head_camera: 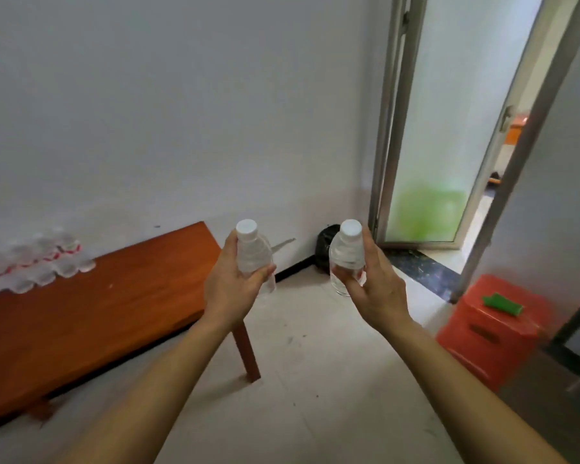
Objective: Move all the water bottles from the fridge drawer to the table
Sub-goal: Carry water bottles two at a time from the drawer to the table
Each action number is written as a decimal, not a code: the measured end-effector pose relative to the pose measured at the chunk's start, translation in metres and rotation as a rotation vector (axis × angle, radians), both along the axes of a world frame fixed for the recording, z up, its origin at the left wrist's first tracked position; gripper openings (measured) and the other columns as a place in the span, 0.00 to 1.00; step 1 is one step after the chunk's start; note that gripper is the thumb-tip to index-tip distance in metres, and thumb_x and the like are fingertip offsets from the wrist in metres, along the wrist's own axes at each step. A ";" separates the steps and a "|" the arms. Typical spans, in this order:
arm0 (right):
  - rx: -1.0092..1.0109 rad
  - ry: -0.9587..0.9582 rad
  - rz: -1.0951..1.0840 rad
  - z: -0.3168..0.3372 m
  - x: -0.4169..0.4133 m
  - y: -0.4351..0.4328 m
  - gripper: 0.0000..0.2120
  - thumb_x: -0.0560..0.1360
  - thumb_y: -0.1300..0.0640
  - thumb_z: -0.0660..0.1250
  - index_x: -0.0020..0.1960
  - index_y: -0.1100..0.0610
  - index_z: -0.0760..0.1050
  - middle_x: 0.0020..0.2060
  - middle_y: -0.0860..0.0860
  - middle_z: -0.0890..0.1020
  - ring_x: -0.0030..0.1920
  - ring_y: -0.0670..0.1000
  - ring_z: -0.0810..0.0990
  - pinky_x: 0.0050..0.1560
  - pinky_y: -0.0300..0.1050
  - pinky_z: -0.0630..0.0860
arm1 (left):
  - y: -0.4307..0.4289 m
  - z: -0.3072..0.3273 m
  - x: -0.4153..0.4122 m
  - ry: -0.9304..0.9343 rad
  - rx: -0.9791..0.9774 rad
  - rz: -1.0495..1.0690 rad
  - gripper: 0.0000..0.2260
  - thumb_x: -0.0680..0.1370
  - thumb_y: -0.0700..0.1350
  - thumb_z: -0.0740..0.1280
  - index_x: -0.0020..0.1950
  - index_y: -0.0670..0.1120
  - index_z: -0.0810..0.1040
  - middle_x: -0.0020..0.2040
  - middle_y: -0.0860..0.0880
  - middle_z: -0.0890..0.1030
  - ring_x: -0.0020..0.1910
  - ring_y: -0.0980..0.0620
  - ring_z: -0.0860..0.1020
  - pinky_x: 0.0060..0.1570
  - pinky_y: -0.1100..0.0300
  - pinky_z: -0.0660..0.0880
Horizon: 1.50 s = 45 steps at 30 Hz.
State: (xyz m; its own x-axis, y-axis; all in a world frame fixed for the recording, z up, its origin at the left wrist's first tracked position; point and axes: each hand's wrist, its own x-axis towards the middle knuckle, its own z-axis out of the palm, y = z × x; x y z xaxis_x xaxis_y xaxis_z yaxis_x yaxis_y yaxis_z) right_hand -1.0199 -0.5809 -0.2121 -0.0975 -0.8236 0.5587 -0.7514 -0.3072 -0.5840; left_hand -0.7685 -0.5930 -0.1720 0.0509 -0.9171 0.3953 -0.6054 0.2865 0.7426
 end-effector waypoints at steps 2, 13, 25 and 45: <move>0.008 0.017 0.049 0.004 0.063 -0.032 0.39 0.78 0.43 0.66 0.81 0.47 0.49 0.70 0.51 0.72 0.63 0.54 0.75 0.50 0.46 0.72 | -0.013 0.003 0.064 -0.012 -0.004 0.054 0.32 0.72 0.53 0.75 0.71 0.60 0.63 0.61 0.57 0.77 0.58 0.52 0.76 0.56 0.49 0.76; 0.070 0.065 0.332 0.000 0.331 -0.181 0.42 0.77 0.39 0.66 0.80 0.43 0.42 0.70 0.50 0.73 0.67 0.53 0.75 0.55 0.58 0.78 | -0.084 -0.010 0.311 0.006 -0.014 0.378 0.33 0.72 0.60 0.72 0.74 0.56 0.64 0.65 0.54 0.77 0.63 0.50 0.77 0.58 0.45 0.77; 0.117 0.013 0.524 -0.016 0.501 -0.414 0.42 0.77 0.38 0.64 0.79 0.39 0.40 0.72 0.48 0.71 0.68 0.53 0.74 0.56 0.57 0.78 | -0.286 -0.022 0.468 0.135 0.038 0.501 0.41 0.70 0.51 0.78 0.76 0.59 0.57 0.72 0.55 0.71 0.70 0.51 0.71 0.66 0.43 0.73; 0.621 -0.110 0.445 -0.132 0.707 -0.651 0.35 0.70 0.51 0.78 0.71 0.50 0.63 0.56 0.44 0.76 0.54 0.47 0.76 0.50 0.41 0.72 | -0.566 -0.156 0.672 0.207 0.370 0.430 0.36 0.66 0.45 0.80 0.70 0.49 0.67 0.64 0.52 0.76 0.63 0.51 0.75 0.65 0.48 0.72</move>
